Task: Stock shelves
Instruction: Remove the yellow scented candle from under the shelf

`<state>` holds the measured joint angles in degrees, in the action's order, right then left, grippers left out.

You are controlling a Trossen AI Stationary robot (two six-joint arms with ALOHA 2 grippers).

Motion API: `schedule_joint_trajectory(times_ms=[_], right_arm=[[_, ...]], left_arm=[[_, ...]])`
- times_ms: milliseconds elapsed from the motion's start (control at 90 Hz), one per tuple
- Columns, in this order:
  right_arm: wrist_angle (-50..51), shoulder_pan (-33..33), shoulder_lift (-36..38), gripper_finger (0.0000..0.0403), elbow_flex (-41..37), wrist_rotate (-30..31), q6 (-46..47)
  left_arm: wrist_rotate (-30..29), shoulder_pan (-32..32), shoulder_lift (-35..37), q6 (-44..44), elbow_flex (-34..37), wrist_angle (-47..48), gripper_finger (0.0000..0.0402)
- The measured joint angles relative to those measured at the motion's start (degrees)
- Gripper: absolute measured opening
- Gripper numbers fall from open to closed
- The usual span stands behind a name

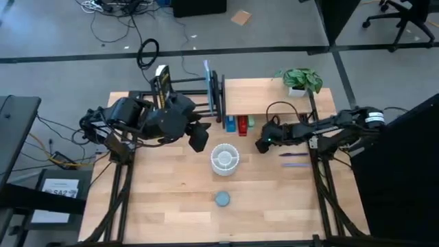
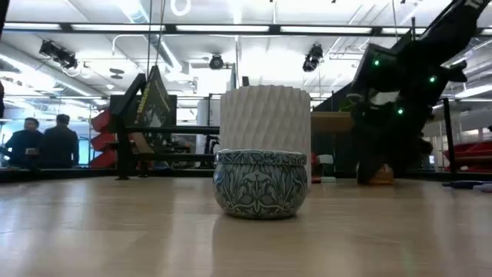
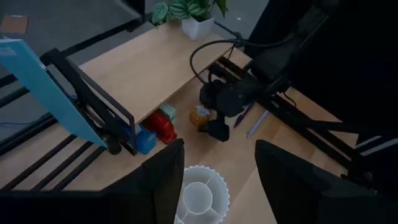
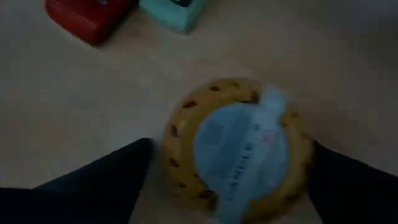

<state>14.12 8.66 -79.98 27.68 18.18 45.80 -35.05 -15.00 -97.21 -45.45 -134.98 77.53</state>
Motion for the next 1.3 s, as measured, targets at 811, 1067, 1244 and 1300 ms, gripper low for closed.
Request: schedule_joint_trajectory(times_ms=[811,1067,1244,1300], right_arm=[[-24.2,-1.5,36.7,0.0250,0.5,-48.4,17.7],[-38.8,-2.2,36.4,0.0250,1.1,-51.0,26.0],[-38.3,-2.3,35.1,0.0250,2.5,-51.2,24.7],[-38.4,-2.3,34.8,0.0250,2.7,-51.4,24.4]], left_arm=[[9.4,0.4,-7.3,46.1,0.0,-11.6,0.0179],[19.2,4.4,-15.1,57.3,0.0,-31.9,0.0216],[29.8,8.1,-17.8,55.3,0.0,-34.1,0.0271],[31.9,8.8,-18.2,54.4,0.0,-33.9,0.0287]])
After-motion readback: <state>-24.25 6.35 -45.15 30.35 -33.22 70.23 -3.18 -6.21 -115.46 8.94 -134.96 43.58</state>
